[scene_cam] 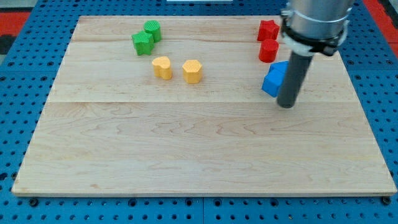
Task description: Put the blue blocks in a vertical line
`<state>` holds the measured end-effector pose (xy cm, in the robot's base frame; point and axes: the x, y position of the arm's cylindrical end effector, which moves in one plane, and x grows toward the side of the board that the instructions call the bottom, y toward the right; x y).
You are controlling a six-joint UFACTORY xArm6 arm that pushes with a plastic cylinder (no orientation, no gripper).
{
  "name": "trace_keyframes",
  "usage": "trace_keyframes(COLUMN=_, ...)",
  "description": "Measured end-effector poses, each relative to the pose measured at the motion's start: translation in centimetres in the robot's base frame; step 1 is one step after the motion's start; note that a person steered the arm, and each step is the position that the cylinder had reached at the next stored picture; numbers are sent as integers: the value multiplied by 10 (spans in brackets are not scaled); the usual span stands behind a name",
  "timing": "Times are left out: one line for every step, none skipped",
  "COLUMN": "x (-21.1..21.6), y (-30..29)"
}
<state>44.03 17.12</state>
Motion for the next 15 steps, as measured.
trace_keyframes(x=-46, y=38)
trace_keyframes(x=-51, y=35)
trace_keyframes(x=-53, y=0)
trace_keyframes(x=-53, y=-2)
trace_keyframes(x=-67, y=-11)
trace_keyframes(x=-27, y=-23)
trace_keyframes(x=33, y=-23)
trace_keyframes(x=5, y=5)
trace_keyframes(x=34, y=33)
trace_keyframes(x=44, y=-17)
trace_keyframes(x=11, y=-52)
trace_keyframes(x=28, y=-52)
trace_keyframes(x=44, y=-77)
trace_keyframes(x=10, y=-102)
trace_keyframes(x=-6, y=-107)
